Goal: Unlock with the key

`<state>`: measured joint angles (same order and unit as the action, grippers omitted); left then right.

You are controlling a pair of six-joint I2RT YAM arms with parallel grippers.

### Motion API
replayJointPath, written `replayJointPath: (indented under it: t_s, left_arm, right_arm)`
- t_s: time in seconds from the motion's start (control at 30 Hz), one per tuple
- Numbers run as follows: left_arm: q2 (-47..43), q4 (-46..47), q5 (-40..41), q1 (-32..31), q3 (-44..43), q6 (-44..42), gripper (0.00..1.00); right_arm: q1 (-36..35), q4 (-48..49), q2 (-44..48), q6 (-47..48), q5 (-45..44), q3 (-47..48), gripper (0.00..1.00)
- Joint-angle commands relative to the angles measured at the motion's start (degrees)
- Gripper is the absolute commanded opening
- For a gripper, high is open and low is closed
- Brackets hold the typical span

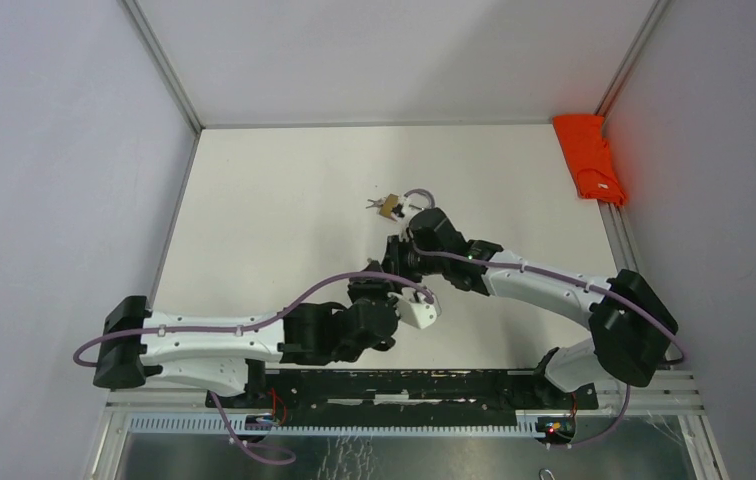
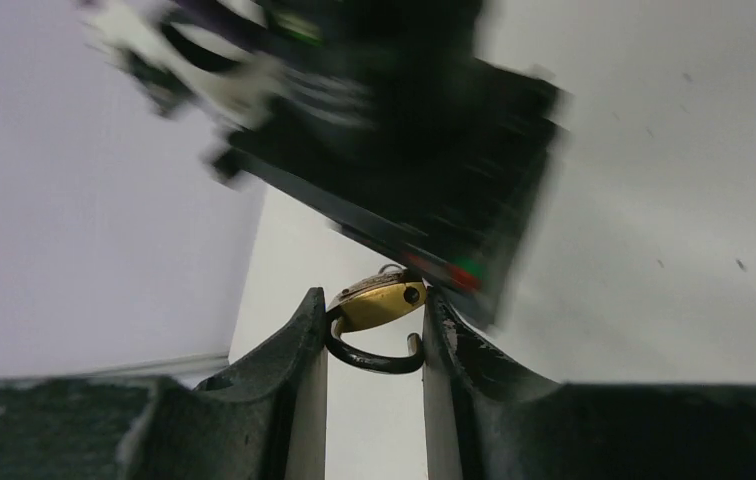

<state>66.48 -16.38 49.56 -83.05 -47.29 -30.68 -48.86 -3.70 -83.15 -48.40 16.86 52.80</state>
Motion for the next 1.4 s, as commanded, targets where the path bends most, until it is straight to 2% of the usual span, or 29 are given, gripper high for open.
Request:
replayJointPath:
  t_s: [0.0, 0.17, 0.3, 0.43, 0.5, 0.63, 0.73, 0.9, 1.03, 1.23, 1.37]
  left_arm:
    - [-2.22, 13.48, 4.29, 0.64, -3.74, -2.44, 0.02]
    - [-5.53, 11.54, 1.08, 0.82, -3.37, 2.07, 0.02]
    - [-7.41, 9.51, -1.24, 0.87, -2.58, 7.78, 0.02]
    - [-8.69, 9.39, -1.18, 0.94, -1.10, 15.48, 0.02]
    - [-9.04, 9.72, -1.05, 1.04, -0.81, 18.32, 0.02]
    - [-9.09, 10.82, -3.39, 2.62, -0.52, 26.02, 0.02]
    - [-8.45, 13.51, -10.07, 6.51, 1.01, 32.92, 0.02]
    - [-5.76, 17.02, -19.36, 13.68, 1.81, 41.87, 0.02]
    - [-3.20, 23.91, -29.82, 20.32, 4.22, 49.98, 0.02]
    - [6.60, 32.42, -41.90, 27.12, 5.02, 59.80, 0.02]
    - [12.17, 36.63, -46.95, 30.47, 5.36, 66.06, 0.02]
  right_arm:
    - [-2.34, -6.05, 1.22, 0.77, 6.84, 0.80, 0.00]
    - [-1.24, -6.49, 4.28, 3.37, 4.87, 1.98, 0.00]
    - [0.34, -7.63, 7.35, 5.19, 1.55, 0.16, 0.15]
    - [3.57, -10.03, 11.86, 7.76, -3.30, -3.31, 0.20]
    - [5.12, -11.74, 14.29, 10.06, -6.84, -4.31, 0.21]
    - [6.69, -18.56, 18.99, 14.65, -19.85, -3.04, 0.22]
    - [7.49, -20.02, 22.51, 17.12, -24.60, -2.90, 0.23]
    - [8.28, -20.33, 25.83, 19.83, -25.52, -3.88, 0.25]
    - [8.76, -19.41, 27.11, 20.36, -25.77, -5.86, 0.25]
    - [8.90, -17.48, 26.34, 22.55, -24.80, -7.25, 0.25]
    - [9.13, -17.13, 25.79, 25.24, -25.79, -7.27, 0.29]
